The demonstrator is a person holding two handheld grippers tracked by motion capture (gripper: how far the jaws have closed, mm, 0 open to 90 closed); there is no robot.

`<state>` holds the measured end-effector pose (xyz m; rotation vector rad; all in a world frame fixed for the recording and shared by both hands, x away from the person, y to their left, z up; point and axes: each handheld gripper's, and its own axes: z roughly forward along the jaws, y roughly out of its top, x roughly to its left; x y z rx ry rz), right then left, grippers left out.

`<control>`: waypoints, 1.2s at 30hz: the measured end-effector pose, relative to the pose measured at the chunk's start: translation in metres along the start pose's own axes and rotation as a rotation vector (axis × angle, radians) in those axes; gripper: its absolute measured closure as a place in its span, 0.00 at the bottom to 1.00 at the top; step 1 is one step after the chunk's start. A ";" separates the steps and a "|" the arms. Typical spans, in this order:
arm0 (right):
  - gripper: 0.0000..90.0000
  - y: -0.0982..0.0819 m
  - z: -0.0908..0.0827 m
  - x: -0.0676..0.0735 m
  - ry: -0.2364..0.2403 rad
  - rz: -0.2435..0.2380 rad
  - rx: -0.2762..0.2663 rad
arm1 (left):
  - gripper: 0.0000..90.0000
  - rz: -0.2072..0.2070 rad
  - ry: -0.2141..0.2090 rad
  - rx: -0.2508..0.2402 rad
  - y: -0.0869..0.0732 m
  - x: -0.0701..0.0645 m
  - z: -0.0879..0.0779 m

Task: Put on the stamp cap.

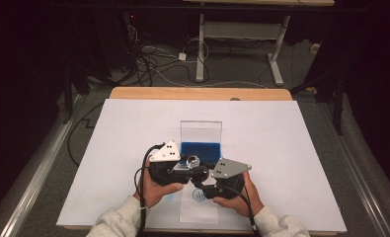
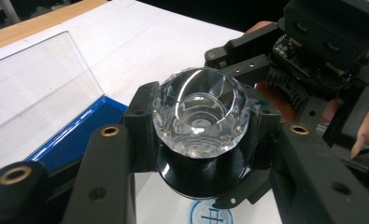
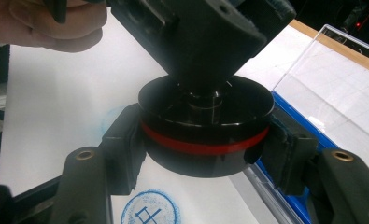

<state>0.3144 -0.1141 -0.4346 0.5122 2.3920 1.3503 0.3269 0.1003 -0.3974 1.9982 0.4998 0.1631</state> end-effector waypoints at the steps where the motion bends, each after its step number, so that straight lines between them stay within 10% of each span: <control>1: 0.42 0.000 0.000 0.000 0.000 -0.001 0.003 | 0.60 -0.001 0.003 -0.001 0.000 0.000 0.000; 36: 0.30 -0.009 0.003 -0.009 -0.072 0.070 -0.001 | 0.60 0.013 0.063 -0.007 -0.003 0.004 -0.001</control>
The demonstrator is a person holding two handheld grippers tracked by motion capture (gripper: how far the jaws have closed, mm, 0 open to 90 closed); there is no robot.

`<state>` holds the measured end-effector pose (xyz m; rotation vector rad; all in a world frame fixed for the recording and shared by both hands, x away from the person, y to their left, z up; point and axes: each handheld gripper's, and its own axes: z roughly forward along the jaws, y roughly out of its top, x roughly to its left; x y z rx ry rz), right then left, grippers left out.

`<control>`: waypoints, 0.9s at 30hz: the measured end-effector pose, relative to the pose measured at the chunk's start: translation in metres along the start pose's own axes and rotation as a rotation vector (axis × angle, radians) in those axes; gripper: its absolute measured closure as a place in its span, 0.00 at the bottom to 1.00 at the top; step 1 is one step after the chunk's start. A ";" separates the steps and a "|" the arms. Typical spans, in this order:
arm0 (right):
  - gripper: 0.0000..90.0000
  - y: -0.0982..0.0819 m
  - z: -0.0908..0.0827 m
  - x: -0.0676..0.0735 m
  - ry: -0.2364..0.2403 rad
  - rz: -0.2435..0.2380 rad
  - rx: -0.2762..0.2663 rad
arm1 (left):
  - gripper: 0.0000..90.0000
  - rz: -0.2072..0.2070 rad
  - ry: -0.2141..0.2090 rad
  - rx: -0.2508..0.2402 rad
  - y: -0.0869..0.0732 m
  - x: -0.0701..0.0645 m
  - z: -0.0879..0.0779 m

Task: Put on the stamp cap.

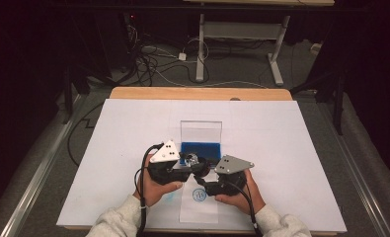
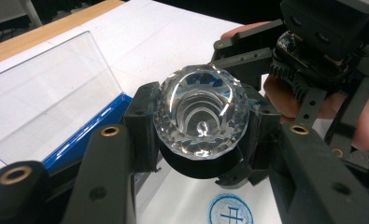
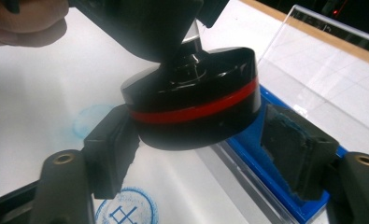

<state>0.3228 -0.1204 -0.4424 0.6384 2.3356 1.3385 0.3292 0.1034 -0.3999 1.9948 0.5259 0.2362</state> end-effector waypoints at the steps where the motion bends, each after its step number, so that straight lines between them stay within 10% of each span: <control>1: 0.30 0.000 0.000 0.001 -0.010 -0.006 -0.004 | 0.60 -0.002 0.001 -0.002 0.000 0.000 0.000; 27: 0.23 0.000 -0.004 0.004 -0.001 -0.057 0.008 | 0.60 -0.010 0.061 -0.022 -0.001 0.014 -0.019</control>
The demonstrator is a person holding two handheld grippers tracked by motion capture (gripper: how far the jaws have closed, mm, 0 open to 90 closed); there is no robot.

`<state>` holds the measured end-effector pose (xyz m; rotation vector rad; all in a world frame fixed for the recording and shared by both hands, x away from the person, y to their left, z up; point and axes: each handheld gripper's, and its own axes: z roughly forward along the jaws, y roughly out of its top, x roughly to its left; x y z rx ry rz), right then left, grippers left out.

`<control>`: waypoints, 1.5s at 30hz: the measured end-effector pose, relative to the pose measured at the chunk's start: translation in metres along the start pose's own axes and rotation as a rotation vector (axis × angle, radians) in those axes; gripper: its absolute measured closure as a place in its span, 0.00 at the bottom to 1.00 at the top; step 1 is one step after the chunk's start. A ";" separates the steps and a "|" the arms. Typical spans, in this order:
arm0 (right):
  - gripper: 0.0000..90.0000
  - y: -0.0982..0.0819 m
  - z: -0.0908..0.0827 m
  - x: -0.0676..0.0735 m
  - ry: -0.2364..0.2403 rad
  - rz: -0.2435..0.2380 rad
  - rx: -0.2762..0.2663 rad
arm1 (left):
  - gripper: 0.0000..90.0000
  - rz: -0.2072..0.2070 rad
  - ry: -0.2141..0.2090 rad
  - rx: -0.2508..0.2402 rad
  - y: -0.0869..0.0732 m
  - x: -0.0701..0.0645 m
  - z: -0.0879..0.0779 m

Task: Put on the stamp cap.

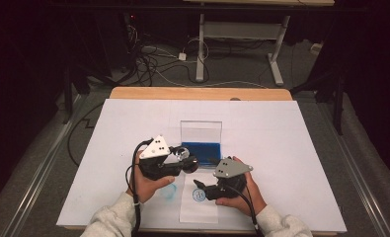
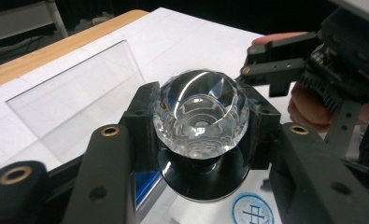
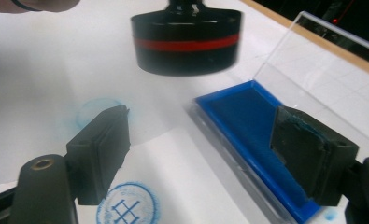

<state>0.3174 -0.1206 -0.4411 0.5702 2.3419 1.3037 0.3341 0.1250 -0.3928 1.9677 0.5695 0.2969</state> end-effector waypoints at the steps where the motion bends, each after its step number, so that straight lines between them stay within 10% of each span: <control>1: 0.22 0.000 -0.001 -0.001 -0.003 0.003 -0.003 | 0.60 0.002 0.005 0.002 0.000 0.000 -0.001; 45: 0.23 -0.039 -0.083 -0.038 -0.261 0.023 0.010 | 0.60 0.040 0.088 0.042 0.002 0.011 -0.022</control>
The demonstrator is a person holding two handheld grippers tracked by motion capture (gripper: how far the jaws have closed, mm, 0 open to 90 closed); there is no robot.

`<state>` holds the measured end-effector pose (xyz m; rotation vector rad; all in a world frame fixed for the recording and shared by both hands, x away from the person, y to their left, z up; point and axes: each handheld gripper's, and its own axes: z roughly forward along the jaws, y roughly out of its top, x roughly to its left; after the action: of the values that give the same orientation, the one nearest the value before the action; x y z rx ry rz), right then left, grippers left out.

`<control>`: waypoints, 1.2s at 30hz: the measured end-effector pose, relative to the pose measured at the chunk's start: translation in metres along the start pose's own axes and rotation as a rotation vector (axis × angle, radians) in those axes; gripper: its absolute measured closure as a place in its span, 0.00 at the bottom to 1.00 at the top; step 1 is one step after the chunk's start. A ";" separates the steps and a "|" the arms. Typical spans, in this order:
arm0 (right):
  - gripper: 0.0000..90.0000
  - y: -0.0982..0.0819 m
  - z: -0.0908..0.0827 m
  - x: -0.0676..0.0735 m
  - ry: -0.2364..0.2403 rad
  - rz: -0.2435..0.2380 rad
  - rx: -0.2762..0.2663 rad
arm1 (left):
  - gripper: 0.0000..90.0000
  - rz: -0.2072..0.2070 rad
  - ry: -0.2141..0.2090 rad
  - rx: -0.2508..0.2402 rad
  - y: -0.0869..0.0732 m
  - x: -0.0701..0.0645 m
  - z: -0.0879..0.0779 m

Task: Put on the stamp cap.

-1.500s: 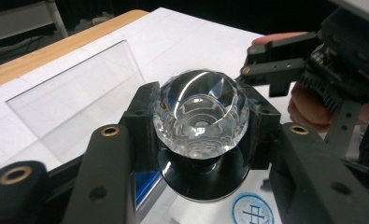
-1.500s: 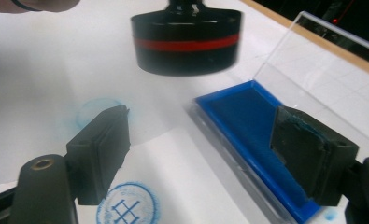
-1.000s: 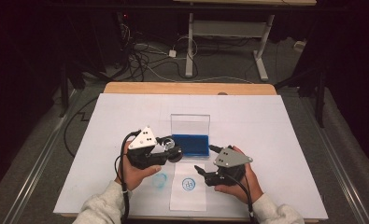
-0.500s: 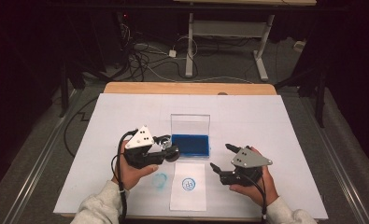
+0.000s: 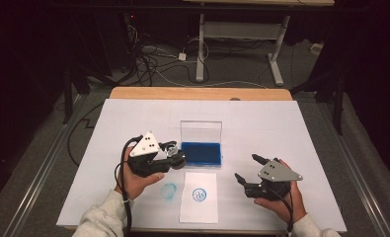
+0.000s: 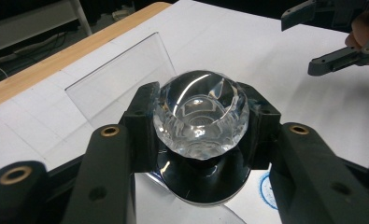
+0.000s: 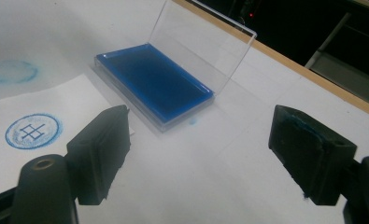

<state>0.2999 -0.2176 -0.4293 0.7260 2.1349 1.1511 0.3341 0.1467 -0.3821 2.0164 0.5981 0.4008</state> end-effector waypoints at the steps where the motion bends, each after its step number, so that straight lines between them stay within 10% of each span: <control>1: 0.23 -0.001 -0.001 0.000 -0.004 -0.002 -0.002 | 0.60 0.000 0.001 0.000 0.000 0.000 -0.001; 36: 0.23 -0.024 -0.021 -0.007 -0.056 0.023 0.016 | 0.60 0.042 0.049 0.043 0.025 0.018 0.003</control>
<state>0.2848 -0.2450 -0.4391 0.7827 2.0959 1.1141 0.3568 0.1445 -0.3612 2.0684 0.6000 0.4679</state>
